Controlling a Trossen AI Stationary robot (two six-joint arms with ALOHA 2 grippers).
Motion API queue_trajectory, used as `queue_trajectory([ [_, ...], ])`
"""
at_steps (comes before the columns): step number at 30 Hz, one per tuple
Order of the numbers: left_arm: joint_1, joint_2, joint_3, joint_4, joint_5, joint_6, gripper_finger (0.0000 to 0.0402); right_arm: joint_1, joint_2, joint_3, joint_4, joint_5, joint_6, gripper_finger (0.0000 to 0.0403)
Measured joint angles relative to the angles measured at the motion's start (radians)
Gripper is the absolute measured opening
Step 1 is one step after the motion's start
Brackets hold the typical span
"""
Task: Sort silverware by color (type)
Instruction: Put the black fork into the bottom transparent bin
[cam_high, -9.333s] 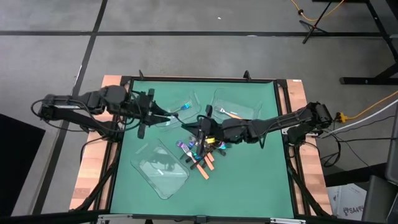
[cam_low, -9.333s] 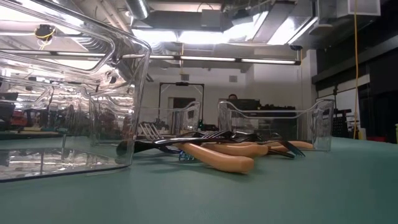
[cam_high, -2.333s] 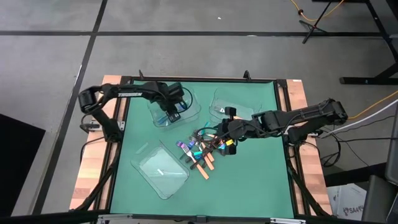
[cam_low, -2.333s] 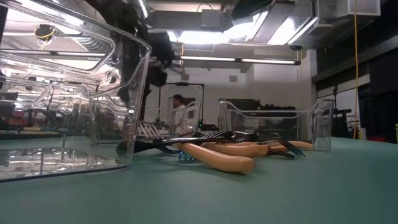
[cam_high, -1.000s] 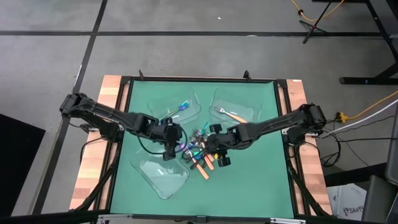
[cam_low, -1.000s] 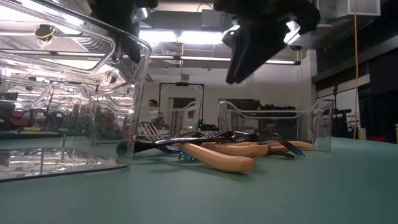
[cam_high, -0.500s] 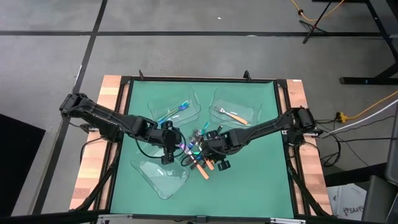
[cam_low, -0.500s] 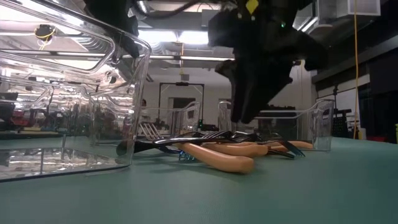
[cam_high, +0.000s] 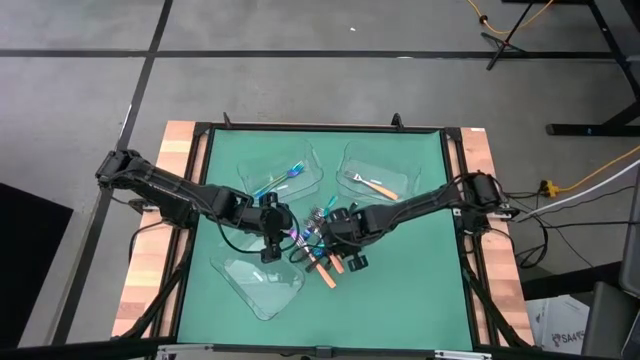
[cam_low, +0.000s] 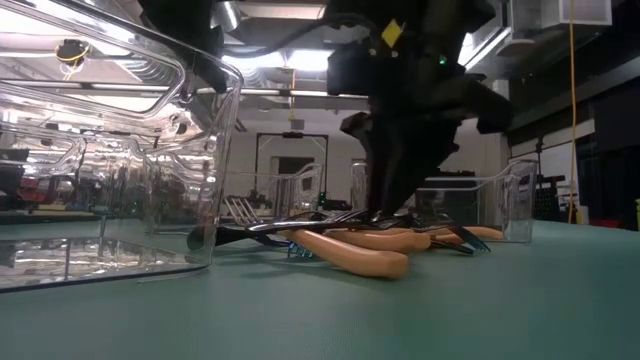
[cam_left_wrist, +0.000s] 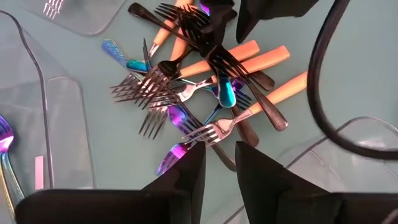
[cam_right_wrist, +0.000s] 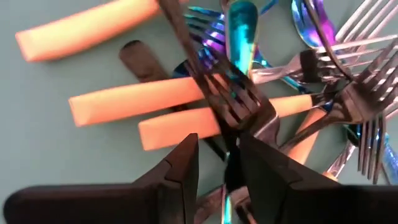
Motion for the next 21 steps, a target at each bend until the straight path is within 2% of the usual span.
queue_trajectory([
  [21,0.0,0.0,0.0,0.007,-0.001,0.0,0.0081,-0.038,0.037,0.0,0.028,-0.025,-0.024,0.0113],
])
